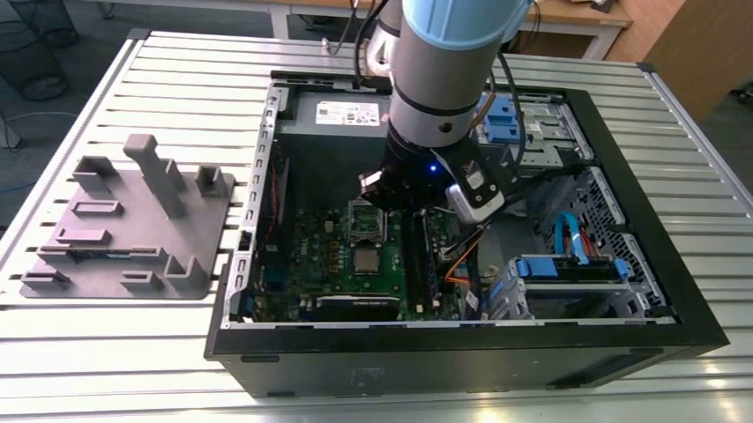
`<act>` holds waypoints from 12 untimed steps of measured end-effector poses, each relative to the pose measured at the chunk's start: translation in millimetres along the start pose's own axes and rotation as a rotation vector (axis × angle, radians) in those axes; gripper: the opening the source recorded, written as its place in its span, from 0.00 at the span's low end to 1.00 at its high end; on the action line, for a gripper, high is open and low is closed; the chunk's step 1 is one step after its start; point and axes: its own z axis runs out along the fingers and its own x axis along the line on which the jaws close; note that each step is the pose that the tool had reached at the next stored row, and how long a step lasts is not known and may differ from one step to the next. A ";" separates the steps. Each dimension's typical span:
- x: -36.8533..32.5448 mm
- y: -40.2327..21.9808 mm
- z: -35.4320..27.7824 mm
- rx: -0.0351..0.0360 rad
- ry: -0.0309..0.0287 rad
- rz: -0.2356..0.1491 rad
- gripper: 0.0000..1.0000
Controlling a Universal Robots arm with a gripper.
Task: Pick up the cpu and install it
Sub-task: 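Close the cpu cover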
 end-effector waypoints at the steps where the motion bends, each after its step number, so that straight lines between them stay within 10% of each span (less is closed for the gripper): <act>1: 0.0 0.0 0.2 -0.0004 0.0006 -0.011 0.11; 12: -0.4 -0.2 3.0 -0.0036 0.0062 -0.137 0.11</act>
